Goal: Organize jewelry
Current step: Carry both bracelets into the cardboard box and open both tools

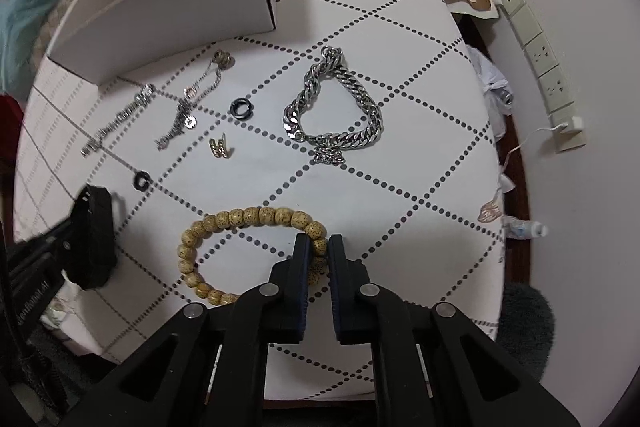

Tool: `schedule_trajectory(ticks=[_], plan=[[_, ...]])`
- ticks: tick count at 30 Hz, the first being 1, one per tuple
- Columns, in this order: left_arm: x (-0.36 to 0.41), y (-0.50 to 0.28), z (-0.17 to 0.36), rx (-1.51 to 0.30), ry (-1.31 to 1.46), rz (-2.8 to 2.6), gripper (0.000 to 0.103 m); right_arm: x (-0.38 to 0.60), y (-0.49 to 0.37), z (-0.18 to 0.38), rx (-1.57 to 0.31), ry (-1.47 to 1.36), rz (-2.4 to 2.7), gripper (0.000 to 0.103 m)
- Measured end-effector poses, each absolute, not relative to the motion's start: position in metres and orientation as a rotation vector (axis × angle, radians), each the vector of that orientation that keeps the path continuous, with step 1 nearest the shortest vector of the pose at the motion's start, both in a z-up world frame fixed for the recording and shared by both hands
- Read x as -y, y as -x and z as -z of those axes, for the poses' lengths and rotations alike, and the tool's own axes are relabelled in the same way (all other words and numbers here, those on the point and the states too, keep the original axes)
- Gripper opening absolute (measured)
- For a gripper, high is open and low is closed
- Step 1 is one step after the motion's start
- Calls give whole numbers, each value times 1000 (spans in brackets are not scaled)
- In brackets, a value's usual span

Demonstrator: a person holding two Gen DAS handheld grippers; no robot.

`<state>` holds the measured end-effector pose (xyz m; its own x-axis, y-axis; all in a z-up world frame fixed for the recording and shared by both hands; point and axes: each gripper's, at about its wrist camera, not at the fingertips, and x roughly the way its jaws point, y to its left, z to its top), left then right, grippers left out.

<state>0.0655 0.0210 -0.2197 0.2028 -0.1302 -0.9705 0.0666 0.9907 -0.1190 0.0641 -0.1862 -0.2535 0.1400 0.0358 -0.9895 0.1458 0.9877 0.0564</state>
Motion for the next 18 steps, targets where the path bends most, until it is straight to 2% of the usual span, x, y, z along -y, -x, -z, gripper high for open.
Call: schedule_trajectory(ticks=[12,18], plan=[[-20,-40,155,-1233,32,191,9,184,-57,198,-1280,-189,-15,9],[-10,-72,119,-1163,59,210,9,181,-70,148,-1184,-198,-70,9]])
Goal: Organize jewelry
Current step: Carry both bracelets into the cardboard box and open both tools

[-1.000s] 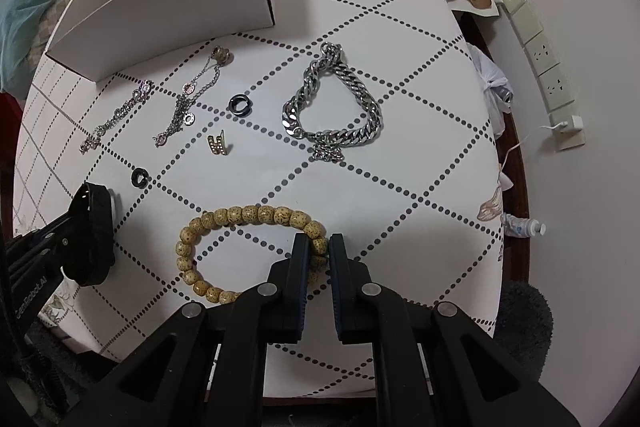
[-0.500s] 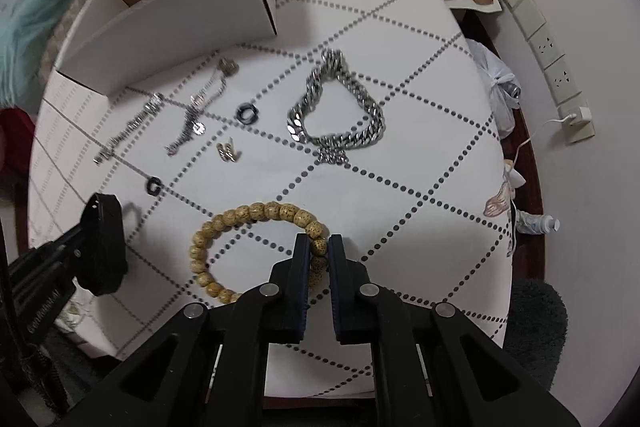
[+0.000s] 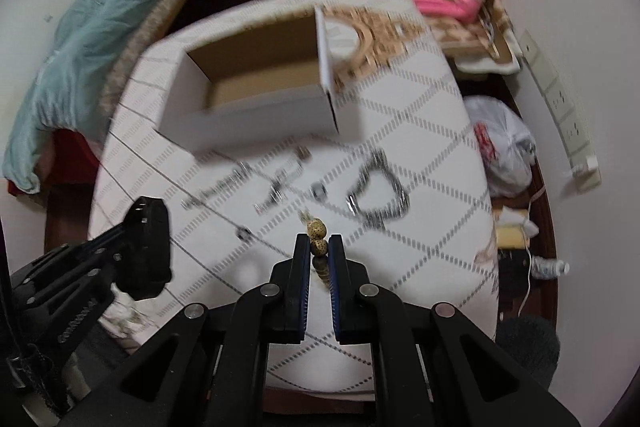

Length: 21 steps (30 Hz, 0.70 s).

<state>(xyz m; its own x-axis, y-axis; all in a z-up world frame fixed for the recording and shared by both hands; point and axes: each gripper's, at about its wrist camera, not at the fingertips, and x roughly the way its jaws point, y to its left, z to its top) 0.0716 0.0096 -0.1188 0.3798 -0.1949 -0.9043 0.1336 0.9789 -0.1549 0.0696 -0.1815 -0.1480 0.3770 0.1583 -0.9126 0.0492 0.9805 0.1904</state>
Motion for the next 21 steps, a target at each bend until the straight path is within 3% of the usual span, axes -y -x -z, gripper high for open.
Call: schedule_trajectory(ticks=[11,21], plan=[[-10,-149,83,-1081,103,224,9,172,-147,63,-1023,-175,-157,9],[-16,-212,111,-1189,177,276,10,162,-231,94,-1135,-205,-213,9]])
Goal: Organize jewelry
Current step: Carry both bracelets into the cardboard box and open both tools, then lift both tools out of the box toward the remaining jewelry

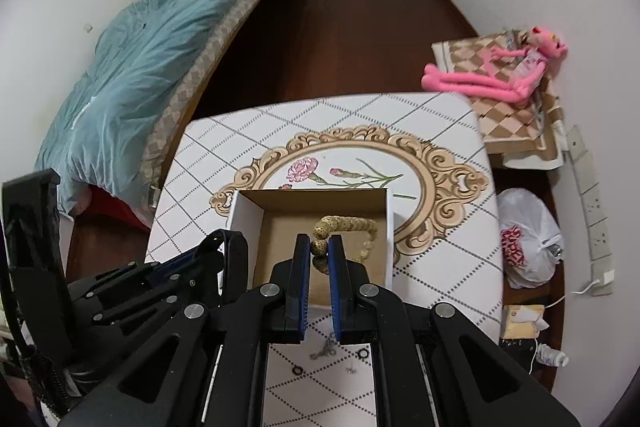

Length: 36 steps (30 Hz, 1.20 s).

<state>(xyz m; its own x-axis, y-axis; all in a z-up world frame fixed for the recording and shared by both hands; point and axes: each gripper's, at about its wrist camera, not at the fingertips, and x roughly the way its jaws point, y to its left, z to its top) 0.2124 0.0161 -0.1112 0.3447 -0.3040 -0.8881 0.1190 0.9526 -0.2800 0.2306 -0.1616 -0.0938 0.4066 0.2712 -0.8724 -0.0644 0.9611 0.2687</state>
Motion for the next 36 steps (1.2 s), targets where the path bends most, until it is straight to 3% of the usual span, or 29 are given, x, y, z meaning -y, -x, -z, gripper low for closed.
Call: schedule_trajectory(ticks=[7,8,10,11,12,13,15,17,19,36], plan=[[-10,-241,121,-1273,187,274,16,166,-259,129,-1244,-251,-263,9],[-10,-243,119,-1267,188,272,21,166,-263,133,-1263,-262,-272,10],[-11,-246,116,-1253,183,251,55,167,-267,139,-1291,-272,-280,10],[-13,-246,113,-1238,191,242,88,167,-269,141,-1300,-273,-286,10],[-15,-247,112,-1231,198,234,99,168,-269,142,-1305,-270,-281,11],[-17,-247,111,-1224,197,225,99,169,-268,143,-1305,-263,-273,17],[-21,-245,112,-1215,158,171,99,172,-266,142,-1303,-259,-256,38],[-27,-244,113,-1202,139,132,100,173,-263,144,-1300,-224,-217,77],[-32,-240,117,-1181,112,86,101,172,-259,147,-1295,-162,-164,90],[-48,-208,131,-1118,-6,-68,103,159,-223,171,-1256,-27,11,92]])
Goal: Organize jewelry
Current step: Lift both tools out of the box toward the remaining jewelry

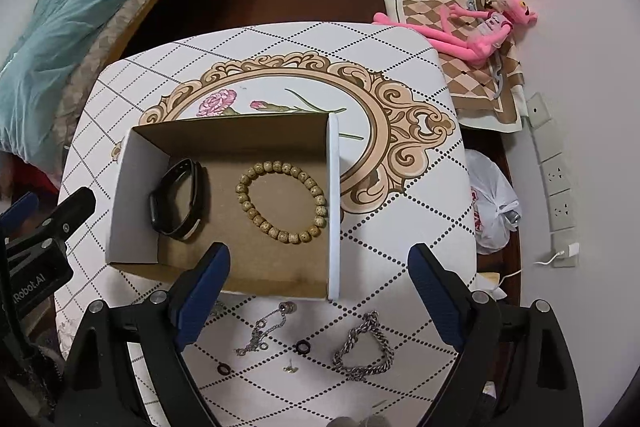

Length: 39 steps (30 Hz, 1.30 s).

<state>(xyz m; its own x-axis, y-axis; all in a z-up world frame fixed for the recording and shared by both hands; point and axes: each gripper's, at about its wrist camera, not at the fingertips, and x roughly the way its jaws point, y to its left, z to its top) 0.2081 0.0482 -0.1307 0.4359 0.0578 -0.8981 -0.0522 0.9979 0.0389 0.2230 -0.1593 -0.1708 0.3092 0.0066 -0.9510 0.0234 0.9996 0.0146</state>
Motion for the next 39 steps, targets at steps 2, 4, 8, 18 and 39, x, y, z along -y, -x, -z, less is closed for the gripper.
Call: schedule_trajectory(ticks=[2,4,8,18,39], plan=[[-49,-201,124,-1106,1,-61,103,158,-217,164,-1239,-22,17,92],[-48,-194,117,-1087,-3,-61,103,156,-210,156,-1220,-22,21,92],[-46,-173,98,-1050,-27,-87,103,156,-190,133,-1166,-3,37,92],[-47,-121,53,-950,-41,-109,103,154,-132,78,-1037,3,45,92],[-49,-81,89,-965,-16,-158,103,185,-86,106,-1062,-152,69,92]])
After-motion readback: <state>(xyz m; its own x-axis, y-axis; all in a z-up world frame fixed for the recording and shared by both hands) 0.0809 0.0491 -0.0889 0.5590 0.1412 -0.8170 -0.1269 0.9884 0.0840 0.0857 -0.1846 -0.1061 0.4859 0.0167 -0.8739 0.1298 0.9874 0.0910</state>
